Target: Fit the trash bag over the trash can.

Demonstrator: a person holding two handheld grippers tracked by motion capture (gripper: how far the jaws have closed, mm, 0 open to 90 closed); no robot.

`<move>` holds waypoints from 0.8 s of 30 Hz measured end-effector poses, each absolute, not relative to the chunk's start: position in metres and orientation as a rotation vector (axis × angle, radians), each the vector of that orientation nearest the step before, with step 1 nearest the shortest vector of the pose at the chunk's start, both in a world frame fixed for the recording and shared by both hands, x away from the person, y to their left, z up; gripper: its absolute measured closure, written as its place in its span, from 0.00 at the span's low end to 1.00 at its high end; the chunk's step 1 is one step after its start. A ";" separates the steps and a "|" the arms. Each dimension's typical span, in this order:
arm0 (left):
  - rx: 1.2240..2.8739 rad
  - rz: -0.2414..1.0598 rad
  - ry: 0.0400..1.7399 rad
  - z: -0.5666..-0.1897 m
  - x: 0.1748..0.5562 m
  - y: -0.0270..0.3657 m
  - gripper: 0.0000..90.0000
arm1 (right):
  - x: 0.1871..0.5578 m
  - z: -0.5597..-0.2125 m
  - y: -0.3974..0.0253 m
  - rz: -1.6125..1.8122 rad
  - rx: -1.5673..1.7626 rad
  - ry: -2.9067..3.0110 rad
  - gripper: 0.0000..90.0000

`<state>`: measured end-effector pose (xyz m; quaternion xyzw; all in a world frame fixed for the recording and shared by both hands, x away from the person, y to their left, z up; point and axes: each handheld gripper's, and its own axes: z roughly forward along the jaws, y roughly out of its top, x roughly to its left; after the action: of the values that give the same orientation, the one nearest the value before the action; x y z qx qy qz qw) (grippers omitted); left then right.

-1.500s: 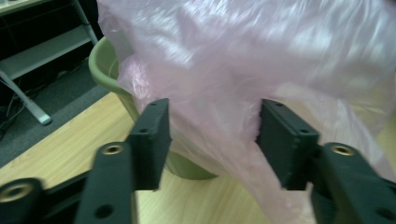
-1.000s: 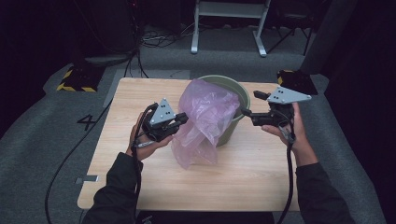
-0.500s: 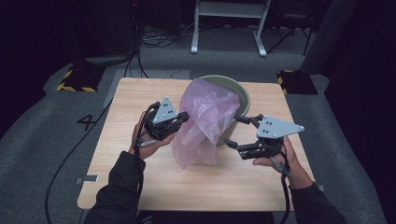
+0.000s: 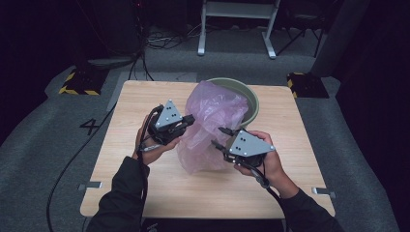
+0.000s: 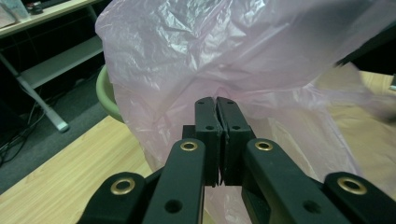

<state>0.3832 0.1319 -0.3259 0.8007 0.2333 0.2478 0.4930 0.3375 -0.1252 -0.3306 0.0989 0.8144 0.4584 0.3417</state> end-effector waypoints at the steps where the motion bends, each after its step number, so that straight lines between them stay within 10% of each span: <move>1: 1.942 0.602 0.565 -0.326 0.383 0.133 0.97 | 0.340 -0.331 -0.128 1.187 0.271 2.112 0.81; 6: 1.931 0.613 0.591 -0.325 0.386 0.140 0.97 | 0.349 -0.326 -0.152 1.173 0.345 2.030 1.00; 24: 1.941 0.699 0.731 -0.322 0.423 0.151 0.99 | 0.406 -0.331 -0.241 1.231 0.772 1.954 1.00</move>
<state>0.4230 0.1507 -0.3224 0.7880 0.2968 0.2838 0.4588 0.4056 -0.2413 -0.3315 0.2973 0.7529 0.4743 0.3462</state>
